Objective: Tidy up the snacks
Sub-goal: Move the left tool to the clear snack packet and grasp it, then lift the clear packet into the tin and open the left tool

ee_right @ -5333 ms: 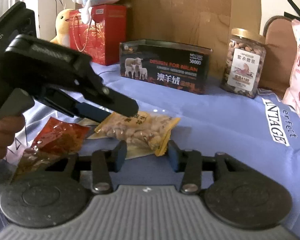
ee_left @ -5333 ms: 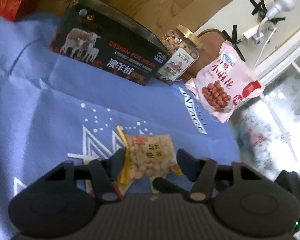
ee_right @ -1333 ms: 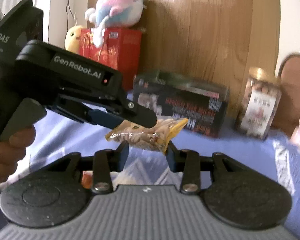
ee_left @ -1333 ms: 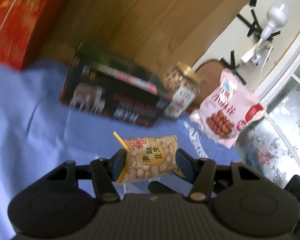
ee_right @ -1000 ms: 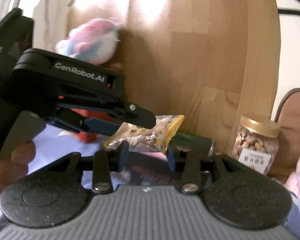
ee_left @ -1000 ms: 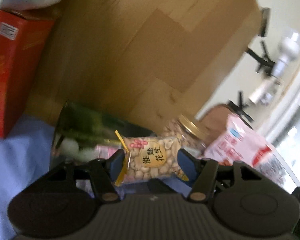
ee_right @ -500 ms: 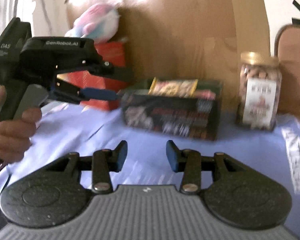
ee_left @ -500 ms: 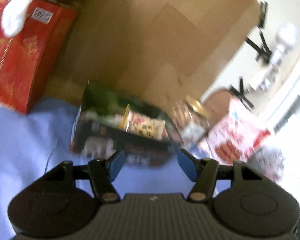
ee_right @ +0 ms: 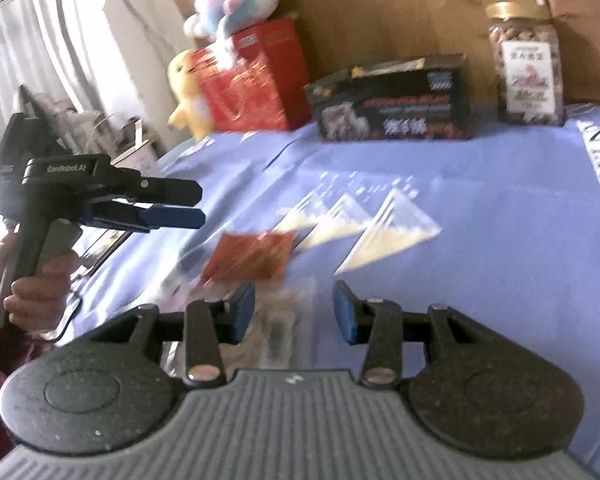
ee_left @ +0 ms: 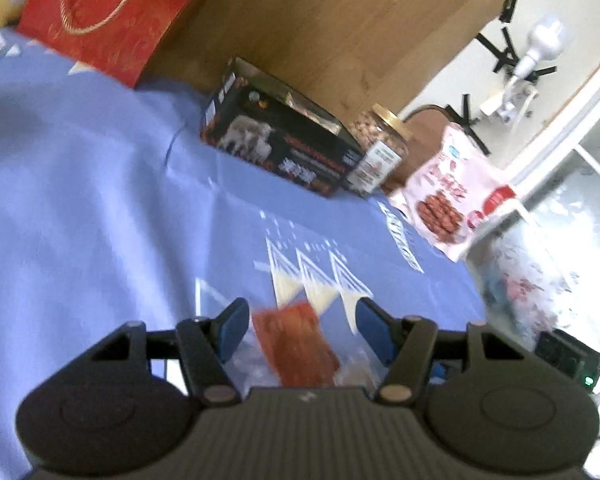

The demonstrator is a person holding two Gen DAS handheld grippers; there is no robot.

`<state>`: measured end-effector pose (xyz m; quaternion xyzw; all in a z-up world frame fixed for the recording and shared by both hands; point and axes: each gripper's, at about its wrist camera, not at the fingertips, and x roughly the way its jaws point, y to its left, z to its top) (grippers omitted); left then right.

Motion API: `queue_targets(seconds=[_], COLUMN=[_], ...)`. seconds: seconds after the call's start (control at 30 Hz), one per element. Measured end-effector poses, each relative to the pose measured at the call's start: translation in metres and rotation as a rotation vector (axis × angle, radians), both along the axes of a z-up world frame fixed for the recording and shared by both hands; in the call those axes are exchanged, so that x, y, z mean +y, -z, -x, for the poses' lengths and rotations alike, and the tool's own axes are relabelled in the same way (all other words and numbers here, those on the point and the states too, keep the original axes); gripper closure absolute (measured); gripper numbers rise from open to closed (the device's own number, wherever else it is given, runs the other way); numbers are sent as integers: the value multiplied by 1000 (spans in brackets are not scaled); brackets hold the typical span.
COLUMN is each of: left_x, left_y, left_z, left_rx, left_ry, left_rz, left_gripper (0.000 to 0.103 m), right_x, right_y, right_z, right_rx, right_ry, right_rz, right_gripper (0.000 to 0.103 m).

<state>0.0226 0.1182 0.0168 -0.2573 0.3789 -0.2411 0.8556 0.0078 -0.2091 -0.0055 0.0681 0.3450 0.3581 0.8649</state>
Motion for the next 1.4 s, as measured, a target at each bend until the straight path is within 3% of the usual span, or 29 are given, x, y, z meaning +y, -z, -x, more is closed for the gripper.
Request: queue_targets(seconds=[0.37, 0.43, 0.5, 0.6, 0.67, 0.87, 1.1, 1.17, 1.23, 1.27, 1.33, 1.4], left_x=[-9, -11, -9, -3, -2, -7, -15, -12, -9, -7, -9, -11], left_y=[25, 31, 36, 42, 38, 3, -4, -4, -5, -7, -12, -21], left_z=[52, 52, 49, 45, 47, 57, 49, 46, 40, 36, 25, 9], left_rx=[123, 144, 164, 185, 162, -54, -98, -95, -84, -81, -83, -82], left_ry=[170, 173, 148, 105, 105, 158, 167, 148, 126, 118, 99, 83], left_rz=[68, 85, 88, 112, 114, 74, 51, 41, 36, 35, 13, 0], left_gripper=[44, 54, 77, 85, 88, 91, 92, 91, 91, 91, 90, 89], right_x=[-3, -3, -1, 7, 5, -6, 2, 1, -1, -2, -5, -9], right_y=[4, 7, 10, 8, 7, 7, 16, 18, 16, 14, 9, 0], right_z=[24, 21, 21, 26, 26, 22, 12, 10, 8, 7, 0, -10], right_rx=[55, 89, 131, 119, 109, 102, 165, 179, 168, 162, 148, 127], right_ry=[-67, -64, -88, -130, -123, -98, -161, -154, -138, -127, -97, -74], right_rz=[5, -46, -105, -98, -95, -125, -206, -221, -217, -217, -217, -236], right_gripper=[43, 43, 43, 43, 43, 43, 43, 50, 66, 68, 86, 86])
